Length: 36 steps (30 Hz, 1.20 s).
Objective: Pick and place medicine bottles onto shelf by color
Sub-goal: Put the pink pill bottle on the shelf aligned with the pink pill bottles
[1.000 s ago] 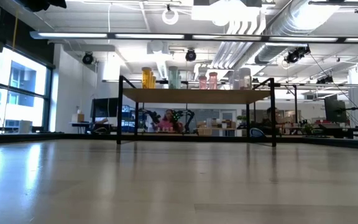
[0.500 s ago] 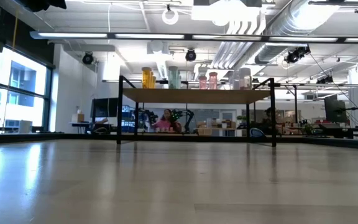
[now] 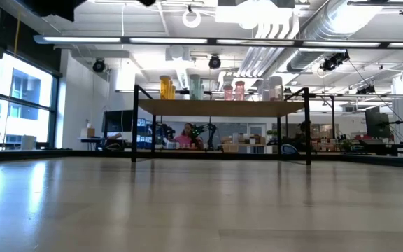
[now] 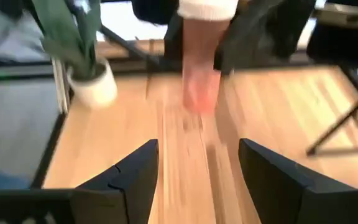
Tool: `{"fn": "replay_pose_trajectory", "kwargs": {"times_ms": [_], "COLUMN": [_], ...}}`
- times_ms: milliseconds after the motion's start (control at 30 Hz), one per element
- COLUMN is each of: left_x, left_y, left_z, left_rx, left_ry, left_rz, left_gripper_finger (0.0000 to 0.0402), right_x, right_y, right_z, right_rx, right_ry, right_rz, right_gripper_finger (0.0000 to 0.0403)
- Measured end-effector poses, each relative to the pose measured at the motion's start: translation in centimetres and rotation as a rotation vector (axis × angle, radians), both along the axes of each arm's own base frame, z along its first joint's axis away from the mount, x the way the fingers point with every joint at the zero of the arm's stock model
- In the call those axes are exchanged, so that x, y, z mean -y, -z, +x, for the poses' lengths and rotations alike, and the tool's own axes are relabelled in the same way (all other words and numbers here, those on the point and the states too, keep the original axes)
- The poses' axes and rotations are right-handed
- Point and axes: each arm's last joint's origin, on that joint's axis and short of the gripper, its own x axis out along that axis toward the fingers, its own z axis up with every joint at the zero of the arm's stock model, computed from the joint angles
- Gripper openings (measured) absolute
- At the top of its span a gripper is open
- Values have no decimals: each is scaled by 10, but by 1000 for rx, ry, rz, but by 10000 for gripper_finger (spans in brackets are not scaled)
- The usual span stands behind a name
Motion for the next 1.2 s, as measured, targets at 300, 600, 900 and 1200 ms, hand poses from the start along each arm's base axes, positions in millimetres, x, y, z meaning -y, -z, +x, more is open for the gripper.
{"fn": "replay_pose_trajectory", "kwargs": {"times_ms": [300, 600, 900, 1200], "left_x": [-1, 6, 26, 35], "left_y": [24, 51, 66, 85], "left_z": [1, -2, -1, 10], "left_rx": [-252, -497, -601, -674], "left_ry": [-6, -159, -121, -79], "left_rz": [-14, 89, 173, 164], "left_gripper_finger": [97, 97, 97, 97], "right_x": [2, -5, -10, -43], "right_y": [35, 65, 72, 62], "right_z": [-9, 12, 20, 21], "right_rx": [-319, -364, -333, -164], "right_ry": [10, -93, -160, -431], "right_rz": [-72, -182, -243, -438], "right_gripper_finger": [211, 211, 211, 211]}}
